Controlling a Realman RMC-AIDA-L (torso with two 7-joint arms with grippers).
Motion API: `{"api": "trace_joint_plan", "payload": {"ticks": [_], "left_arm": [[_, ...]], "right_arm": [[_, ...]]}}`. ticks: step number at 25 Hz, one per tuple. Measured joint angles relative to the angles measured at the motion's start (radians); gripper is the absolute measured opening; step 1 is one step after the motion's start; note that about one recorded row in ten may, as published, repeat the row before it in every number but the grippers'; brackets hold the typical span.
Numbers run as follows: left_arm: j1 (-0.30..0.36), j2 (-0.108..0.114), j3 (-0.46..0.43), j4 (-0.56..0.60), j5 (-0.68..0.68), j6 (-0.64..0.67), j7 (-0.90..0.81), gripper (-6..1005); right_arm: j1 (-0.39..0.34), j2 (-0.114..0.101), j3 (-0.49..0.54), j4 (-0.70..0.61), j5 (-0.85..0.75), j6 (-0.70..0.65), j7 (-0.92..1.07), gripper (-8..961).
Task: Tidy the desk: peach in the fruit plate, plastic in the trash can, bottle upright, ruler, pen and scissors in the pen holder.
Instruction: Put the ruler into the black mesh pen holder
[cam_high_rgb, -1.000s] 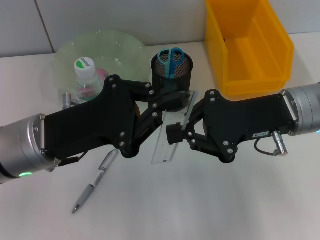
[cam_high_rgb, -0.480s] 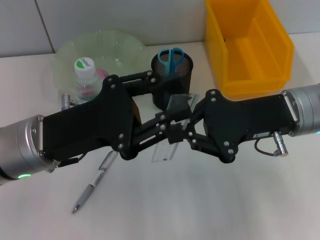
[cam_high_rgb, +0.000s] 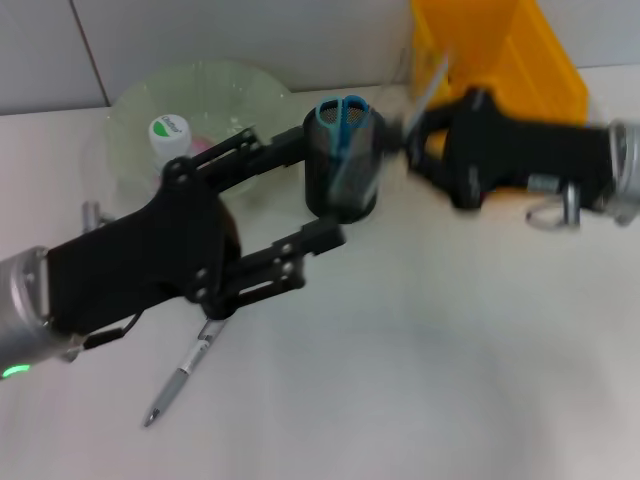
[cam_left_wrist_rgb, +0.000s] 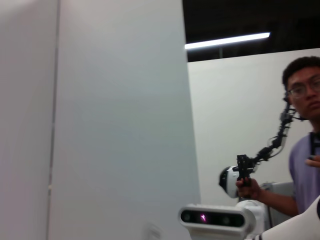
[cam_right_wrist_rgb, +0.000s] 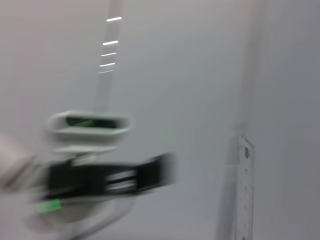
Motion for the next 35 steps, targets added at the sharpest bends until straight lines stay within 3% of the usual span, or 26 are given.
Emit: {"api": "trace_joint_plan", "payload": {"ticks": [4, 12, 14, 19, 30, 35], "left_arm": [[0.059, 0.006, -0.002, 0.006, 0.028, 0.002, 0.037, 667], [0.077, 0.018, -0.007, -0.003, 0.125, -0.016, 0.046, 719], [0.082, 0.018, -0.028, -0.004, 0.138, -0.028, 0.038, 714], [0.076, 0.02, -0.045, -0.005, 0.146, -0.034, 0.011, 714], [0.075, 0.027, -0.06, -0.005, 0.161, -0.034, -0.008, 713], [0.076, 0.028, -0.068, -0.007, 0.164, -0.034, -0.018, 713]], "right_arm": [[0.005, 0.0, -0.005, -0.001, 0.135, 0.232, 0.02, 59], [0.092, 0.003, -0.015, 0.035, 0.153, 0.438, 0.028, 75], [0.118, 0.004, -0.062, 0.067, 0.151, 0.492, 0.022, 79], [0.119, 0.01, -0.135, 0.084, 0.164, 0.55, 0.017, 88], [0.142, 0.01, -0.147, 0.168, 0.206, 0.603, -0.061, 110], [0.145, 0.01, -0.207, 0.174, 0.207, 0.648, -0.061, 119]]}}
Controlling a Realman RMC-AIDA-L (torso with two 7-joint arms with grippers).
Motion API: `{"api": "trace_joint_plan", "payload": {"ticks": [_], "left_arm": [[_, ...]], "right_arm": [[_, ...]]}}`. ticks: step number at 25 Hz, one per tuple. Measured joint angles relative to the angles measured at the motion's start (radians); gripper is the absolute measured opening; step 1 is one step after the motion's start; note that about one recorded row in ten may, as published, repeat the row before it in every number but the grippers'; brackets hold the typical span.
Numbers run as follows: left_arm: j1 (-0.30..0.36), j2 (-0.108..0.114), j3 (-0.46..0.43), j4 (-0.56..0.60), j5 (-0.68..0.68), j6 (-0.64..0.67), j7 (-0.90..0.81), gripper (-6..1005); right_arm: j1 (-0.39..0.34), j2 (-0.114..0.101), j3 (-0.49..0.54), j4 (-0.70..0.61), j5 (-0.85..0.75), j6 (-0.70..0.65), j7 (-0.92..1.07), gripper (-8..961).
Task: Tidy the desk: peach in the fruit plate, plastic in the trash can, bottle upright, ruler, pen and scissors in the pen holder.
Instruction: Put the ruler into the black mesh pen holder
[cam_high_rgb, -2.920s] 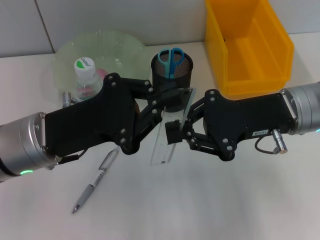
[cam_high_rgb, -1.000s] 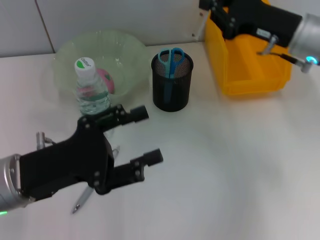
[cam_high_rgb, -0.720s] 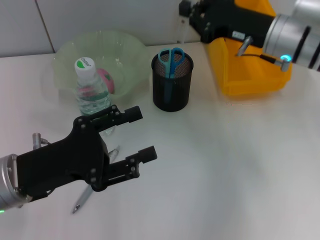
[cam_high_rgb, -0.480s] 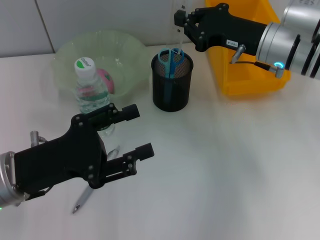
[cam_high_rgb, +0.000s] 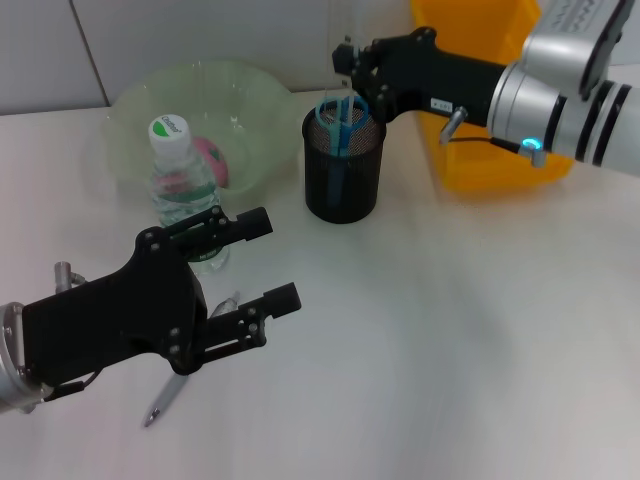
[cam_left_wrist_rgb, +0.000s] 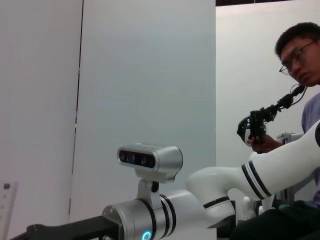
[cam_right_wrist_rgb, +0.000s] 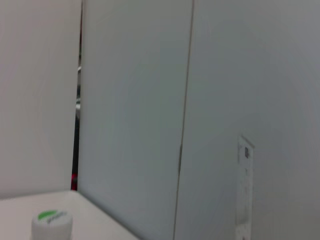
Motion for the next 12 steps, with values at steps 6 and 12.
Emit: {"api": "trace_joint_plan", "payload": {"ticks": [6, 12], "left_arm": [[0.002, 0.0, -0.001, 0.0, 0.002, 0.0, 0.0, 712], [0.004, 0.0, -0.001, 0.0, 0.002, 0.003, 0.001, 712]], "right_arm": [[0.018, 0.001, -0.026, 0.035, 0.001, 0.034, 0.0, 131], [0.036, 0.002, -0.063, 0.056, 0.001, 0.095, 0.018, 143]]}}
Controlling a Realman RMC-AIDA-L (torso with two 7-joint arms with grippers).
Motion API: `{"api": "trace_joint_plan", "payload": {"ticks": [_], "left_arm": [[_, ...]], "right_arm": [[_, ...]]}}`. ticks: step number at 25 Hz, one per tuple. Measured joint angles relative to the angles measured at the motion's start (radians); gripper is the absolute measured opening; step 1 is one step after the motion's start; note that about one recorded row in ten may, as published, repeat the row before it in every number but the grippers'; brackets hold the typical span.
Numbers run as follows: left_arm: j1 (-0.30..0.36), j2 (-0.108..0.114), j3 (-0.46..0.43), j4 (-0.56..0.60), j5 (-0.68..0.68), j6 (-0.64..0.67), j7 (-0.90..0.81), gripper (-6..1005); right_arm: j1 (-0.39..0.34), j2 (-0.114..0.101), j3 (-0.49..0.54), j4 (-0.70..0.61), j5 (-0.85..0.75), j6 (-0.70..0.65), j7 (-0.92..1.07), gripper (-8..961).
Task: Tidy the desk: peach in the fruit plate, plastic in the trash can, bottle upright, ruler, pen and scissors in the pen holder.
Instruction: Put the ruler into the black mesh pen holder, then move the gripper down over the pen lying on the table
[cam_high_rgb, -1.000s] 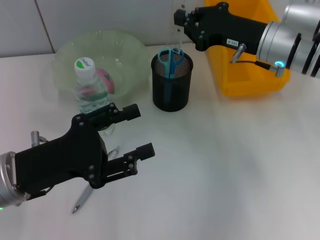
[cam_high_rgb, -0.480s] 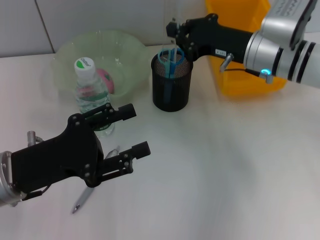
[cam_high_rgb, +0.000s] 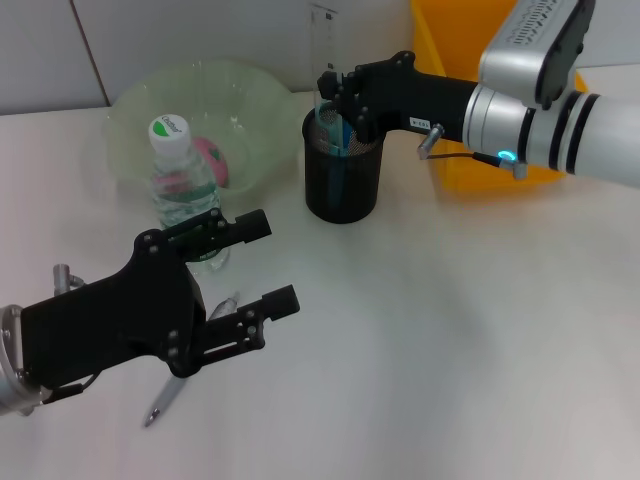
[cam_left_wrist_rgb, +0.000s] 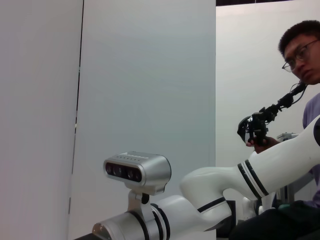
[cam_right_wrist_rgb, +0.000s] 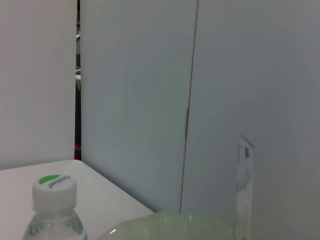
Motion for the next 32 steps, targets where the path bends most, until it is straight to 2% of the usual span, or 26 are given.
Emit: {"api": "trace_joint_plan", "payload": {"ticks": [12, 17, 21, 23, 24, 26, 27, 32], "left_arm": [[0.004, 0.003, 0.0, 0.0, 0.0, 0.005, 0.0, 711], [0.003, 0.009, 0.0, 0.0, 0.002, -0.001, -0.01, 711], [0.007, 0.011, -0.023, 0.003, 0.021, -0.021, -0.064, 711], [0.017, 0.006, -0.06, 0.017, 0.041, -0.073, -0.12, 711], [0.02, -0.002, -0.074, 0.041, 0.065, -0.136, -0.169, 711], [0.021, -0.007, -0.076, 0.06, 0.083, -0.164, -0.191, 711], [0.025, -0.014, -0.076, 0.095, 0.109, -0.196, -0.222, 711], [0.074, -0.031, -0.029, 0.305, 0.207, -0.344, -0.387, 710]], "right_arm": [[-0.027, 0.002, -0.017, -0.017, 0.045, -0.025, 0.024, 166], [-0.086, -0.006, -0.024, -0.104, 0.089, -0.103, 0.097, 404], [-0.185, -0.012, -0.024, -0.277, 0.084, -0.194, 0.228, 536], [-0.242, -0.013, -0.012, -0.352, 0.087, -0.24, 0.255, 602], [-0.27, -0.014, 0.003, -0.384, 0.09, -0.262, 0.263, 607], [-0.306, -0.016, 0.056, -0.416, 0.095, -0.304, 0.271, 616], [-0.324, -0.018, 0.117, -0.422, 0.094, -0.352, 0.272, 621], [-0.345, -0.03, 0.183, -0.418, 0.086, -0.428, 0.27, 618]]}}
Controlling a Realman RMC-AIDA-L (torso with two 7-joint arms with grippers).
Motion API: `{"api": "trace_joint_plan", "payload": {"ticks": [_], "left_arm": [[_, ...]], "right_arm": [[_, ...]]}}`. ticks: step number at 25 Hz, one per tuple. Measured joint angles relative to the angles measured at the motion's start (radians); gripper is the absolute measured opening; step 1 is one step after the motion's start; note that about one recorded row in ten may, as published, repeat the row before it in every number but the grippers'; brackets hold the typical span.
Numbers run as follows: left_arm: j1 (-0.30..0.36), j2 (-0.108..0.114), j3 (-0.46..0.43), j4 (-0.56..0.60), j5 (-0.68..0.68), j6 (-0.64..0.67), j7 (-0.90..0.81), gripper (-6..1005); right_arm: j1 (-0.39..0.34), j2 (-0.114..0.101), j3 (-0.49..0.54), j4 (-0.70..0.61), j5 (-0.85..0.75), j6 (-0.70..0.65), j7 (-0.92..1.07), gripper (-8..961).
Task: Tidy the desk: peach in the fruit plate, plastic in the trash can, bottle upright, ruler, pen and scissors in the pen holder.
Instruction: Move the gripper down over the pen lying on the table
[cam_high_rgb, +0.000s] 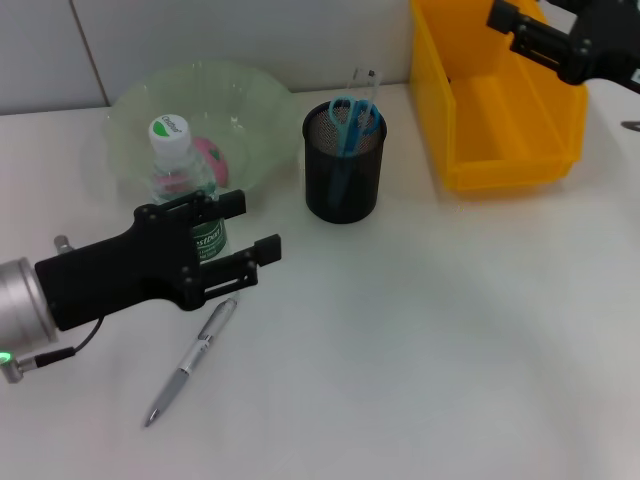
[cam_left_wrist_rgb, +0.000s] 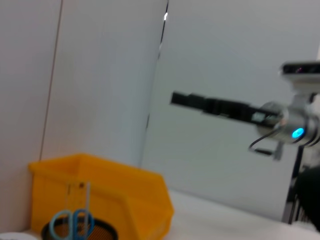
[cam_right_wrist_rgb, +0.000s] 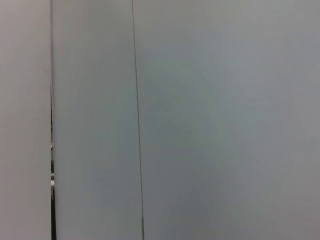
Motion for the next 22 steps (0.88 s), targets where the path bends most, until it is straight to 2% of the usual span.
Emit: {"api": "trace_joint_plan", "payload": {"ticks": [4, 5, 6, 10, 16, 18, 22], "left_arm": [[0.066, 0.001, 0.138, 0.202, 0.081, -0.186, -0.145, 710], [0.099, 0.001, 0.205, 0.302, 0.16, -0.269, -0.234, 710], [0.099, 0.001, 0.205, 0.302, 0.16, -0.269, -0.234, 710], [0.121, 0.0, 0.253, 0.435, 0.317, -0.333, -0.466, 710], [0.123, -0.001, 0.366, 0.591, 0.706, -0.437, -0.91, 709], [0.116, -0.002, 0.387, 0.617, 0.797, -0.439, -1.02, 709], [0.101, 0.0, 0.404, 0.634, 0.881, -0.4, -1.156, 709]], "right_arm": [[-0.011, -0.005, 0.0, -0.005, -0.036, -0.005, -0.007, 616], [-0.01, -0.006, 0.001, -0.005, -0.049, -0.004, -0.009, 616], [-0.008, -0.006, 0.001, -0.004, -0.062, -0.002, -0.013, 616], [-0.003, -0.008, -0.002, 0.0, -0.096, 0.005, -0.023, 617], [0.0, -0.011, -0.002, -0.001, -0.132, 0.003, -0.045, 617], [0.006, -0.013, -0.002, -0.006, -0.18, -0.009, -0.041, 617], [0.023, -0.026, -0.001, -0.041, -0.32, -0.081, -0.004, 616]]}}
